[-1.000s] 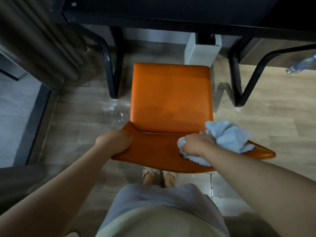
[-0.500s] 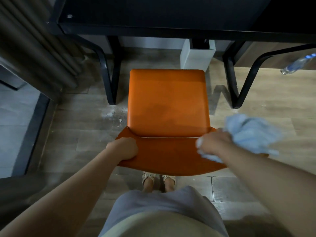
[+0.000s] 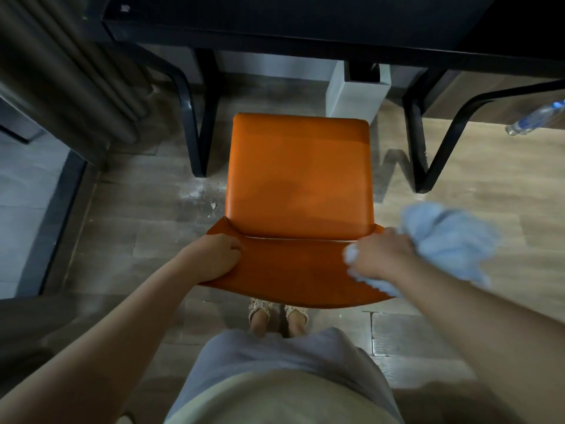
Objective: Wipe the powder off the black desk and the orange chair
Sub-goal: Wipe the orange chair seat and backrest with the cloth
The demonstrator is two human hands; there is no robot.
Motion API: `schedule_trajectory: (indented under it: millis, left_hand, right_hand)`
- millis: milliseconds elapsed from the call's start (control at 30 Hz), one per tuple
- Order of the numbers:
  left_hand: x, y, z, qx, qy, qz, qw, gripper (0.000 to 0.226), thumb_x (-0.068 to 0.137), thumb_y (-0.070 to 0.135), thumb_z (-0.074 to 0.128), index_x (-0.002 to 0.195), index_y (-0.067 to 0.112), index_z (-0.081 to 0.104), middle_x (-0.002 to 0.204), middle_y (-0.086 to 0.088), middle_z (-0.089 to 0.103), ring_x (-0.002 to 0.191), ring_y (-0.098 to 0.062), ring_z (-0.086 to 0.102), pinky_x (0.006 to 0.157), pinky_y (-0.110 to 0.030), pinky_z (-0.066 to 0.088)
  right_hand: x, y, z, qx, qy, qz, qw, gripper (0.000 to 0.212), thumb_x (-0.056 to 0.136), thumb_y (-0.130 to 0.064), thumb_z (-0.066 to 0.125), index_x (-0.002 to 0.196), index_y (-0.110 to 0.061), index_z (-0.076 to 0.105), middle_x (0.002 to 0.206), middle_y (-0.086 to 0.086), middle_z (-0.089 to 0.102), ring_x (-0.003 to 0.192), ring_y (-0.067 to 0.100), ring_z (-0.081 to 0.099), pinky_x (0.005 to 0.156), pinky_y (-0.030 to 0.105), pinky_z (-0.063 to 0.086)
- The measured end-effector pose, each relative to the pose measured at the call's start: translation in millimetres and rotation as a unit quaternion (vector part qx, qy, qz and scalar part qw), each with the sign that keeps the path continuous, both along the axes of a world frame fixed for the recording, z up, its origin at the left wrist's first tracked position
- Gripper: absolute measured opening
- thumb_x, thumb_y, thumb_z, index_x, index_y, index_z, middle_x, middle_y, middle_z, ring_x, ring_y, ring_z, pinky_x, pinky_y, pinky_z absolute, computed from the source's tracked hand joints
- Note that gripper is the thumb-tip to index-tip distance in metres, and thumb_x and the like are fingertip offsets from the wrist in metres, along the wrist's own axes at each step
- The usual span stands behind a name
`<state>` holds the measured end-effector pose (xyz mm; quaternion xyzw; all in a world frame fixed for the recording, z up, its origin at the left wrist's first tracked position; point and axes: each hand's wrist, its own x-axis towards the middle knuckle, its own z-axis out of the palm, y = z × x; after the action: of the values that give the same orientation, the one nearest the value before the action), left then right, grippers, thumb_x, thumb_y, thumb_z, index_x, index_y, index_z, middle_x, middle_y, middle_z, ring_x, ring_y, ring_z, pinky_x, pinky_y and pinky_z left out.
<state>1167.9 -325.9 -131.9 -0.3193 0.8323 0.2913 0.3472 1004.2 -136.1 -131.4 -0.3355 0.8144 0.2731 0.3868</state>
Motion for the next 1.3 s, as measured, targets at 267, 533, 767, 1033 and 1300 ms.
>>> schedule_trajectory:
  millis: [267,533,767,1033,1300]
  left_hand:
    - [11.3,4.1,4.3,-0.065,0.020,0.034,0.997,0.036,0.096,0.022,0.036,0.128,0.024,0.052,0.098,-0.001,0.056,0.082,-0.019,0.052,0.072,-0.028,0.043]
    - [11.4,2.6,1.4,-0.058,0.060,0.081,0.993,0.034,0.094,0.022,0.040,0.124,0.027,0.055,0.104,-0.004,0.056,0.089,-0.021,0.055,0.071,-0.027,0.041]
    - [22.1,-6.5,-1.9,-0.024,0.131,0.208,0.969,0.026,0.095,0.015,0.038,0.104,0.028,0.058,0.079,0.000,0.056,0.063,-0.017,0.051,0.055,-0.026,0.037]
    - [21.7,-13.3,3.6,0.085,0.239,0.479,0.840,0.021,0.089,0.016,0.049,0.076,0.019,0.064,0.087,-0.008,0.063,0.076,-0.022,0.058,0.071,-0.034,0.046]
    - [28.1,-13.7,0.9,0.137,0.221,0.515,0.817,0.014,0.089,0.024,0.051,0.081,0.028,0.062,0.093,0.000,0.058,0.098,-0.022,0.055,0.098,-0.048,0.046]
  right_hand:
    - [29.8,-0.5,19.6,-0.263,-0.144,-0.058,0.952,0.023,0.087,-0.037,0.044,0.095,-0.022,0.059,0.099,0.001,0.065,0.095,0.022,0.060,0.083,0.036,0.042]
    - [72.3,-40.9,6.8,-0.226,-0.089,0.018,0.970,0.020,0.085,-0.034,0.050,0.104,-0.031,0.058,0.104,-0.003,0.060,0.106,0.027,0.050,0.080,0.036,0.035]
    - [26.5,1.4,13.6,-0.162,-0.096,-0.024,0.982,0.028,0.080,-0.052,0.032,0.076,-0.032,0.051,0.091,-0.005,0.059,0.105,0.024,0.057,0.081,0.035,0.040]
    - [131.8,-102.7,27.4,-0.376,-0.124,-0.018,0.918,0.038,0.093,-0.037,0.039,0.127,-0.024,0.052,0.138,0.001,0.047,0.130,0.026,0.030,0.100,0.039,0.030]
    - [60.3,-30.9,8.9,-0.214,-0.118,-0.066,0.967,0.035,0.089,-0.042,0.044,0.118,-0.030,0.059,0.117,0.000,0.061,0.111,0.024,0.053,0.089,0.036,0.038]
